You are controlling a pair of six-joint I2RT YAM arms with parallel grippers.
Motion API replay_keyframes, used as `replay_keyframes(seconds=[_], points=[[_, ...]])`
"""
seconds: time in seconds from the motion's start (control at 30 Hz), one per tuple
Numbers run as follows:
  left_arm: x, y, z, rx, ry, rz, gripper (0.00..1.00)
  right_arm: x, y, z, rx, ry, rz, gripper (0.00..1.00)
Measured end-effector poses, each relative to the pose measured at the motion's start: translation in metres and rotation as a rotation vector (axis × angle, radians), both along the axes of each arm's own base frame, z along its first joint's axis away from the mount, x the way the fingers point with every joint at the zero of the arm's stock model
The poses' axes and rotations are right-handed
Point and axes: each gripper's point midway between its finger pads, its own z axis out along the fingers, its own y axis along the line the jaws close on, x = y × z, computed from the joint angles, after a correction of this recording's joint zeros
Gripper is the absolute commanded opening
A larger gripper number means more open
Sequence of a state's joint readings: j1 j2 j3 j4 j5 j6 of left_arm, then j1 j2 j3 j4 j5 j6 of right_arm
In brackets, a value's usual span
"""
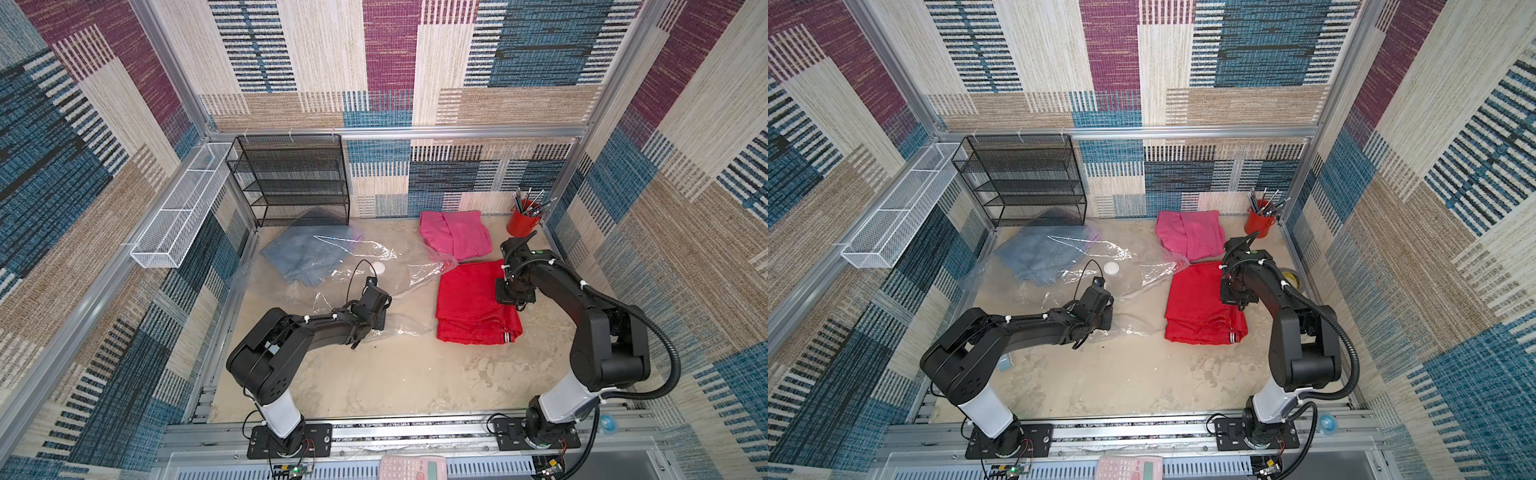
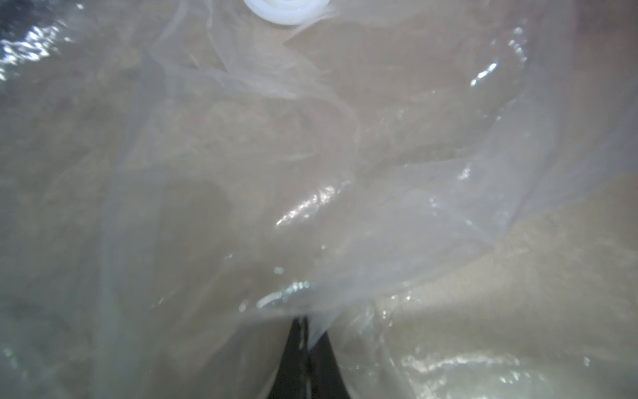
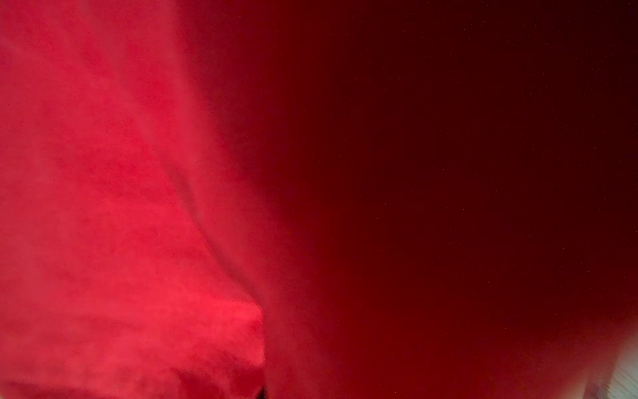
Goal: Take the trousers out of the vacuum bag
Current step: Place the trousers at the center of the board.
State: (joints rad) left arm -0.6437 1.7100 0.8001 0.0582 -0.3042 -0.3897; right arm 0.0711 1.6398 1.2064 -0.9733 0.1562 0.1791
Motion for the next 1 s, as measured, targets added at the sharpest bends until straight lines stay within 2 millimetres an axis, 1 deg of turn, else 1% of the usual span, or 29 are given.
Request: replay_keyframes(seconds=[0.07, 0.27, 0.33, 0.37, 0.47, 0.57, 0.73, 0.8, 0.9, 1.0], points=[[-0.001, 0.004, 0.000, 0.006, 0.003, 0.003, 0.00, -0.005, -0.003, 0.003, -0.009, -0.013, -0.004, 0.00], [-0.003, 0.013, 0.002, 0.020, 0.006, 0.009, 0.00, -0.019, -0.013, 0.041, 0.046, -0.141, -0.031, 0.00], [-0.005, 0.018, 0.003, 0.022, 0.007, 0.015, 0.00, -0.019, -0.013, 0.049, 0.057, -0.169, -0.030, 0.00], [-0.006, 0.020, 0.004, 0.024, 0.006, 0.018, 0.00, -0.019, -0.013, 0.049, 0.061, -0.171, -0.027, 0.00], [-0.010, 0.030, 0.008, 0.028, 0.006, 0.032, 0.00, -0.019, -0.010, 0.046, 0.077, -0.159, -0.016, 0.00], [-0.013, 0.038, 0.015, 0.030, 0.003, 0.042, 0.00, -0.018, -0.009, 0.036, 0.088, -0.130, -0.012, 0.00], [-0.013, 0.051, 0.042, 0.032, -0.044, 0.063, 0.00, -0.014, -0.009, 0.012, 0.086, -0.061, -0.016, 0.00], [-0.011, 0.057, 0.049, 0.031, -0.061, 0.076, 0.00, -0.011, -0.009, 0.006, 0.085, -0.045, -0.017, 0.00], [-0.008, 0.065, 0.047, 0.039, -0.055, 0.096, 0.00, -0.011, -0.010, 0.004, 0.083, -0.046, -0.016, 0.00], [-0.007, 0.069, 0.038, 0.055, -0.030, 0.107, 0.00, -0.013, -0.010, 0.014, 0.079, -0.071, -0.015, 0.00]])
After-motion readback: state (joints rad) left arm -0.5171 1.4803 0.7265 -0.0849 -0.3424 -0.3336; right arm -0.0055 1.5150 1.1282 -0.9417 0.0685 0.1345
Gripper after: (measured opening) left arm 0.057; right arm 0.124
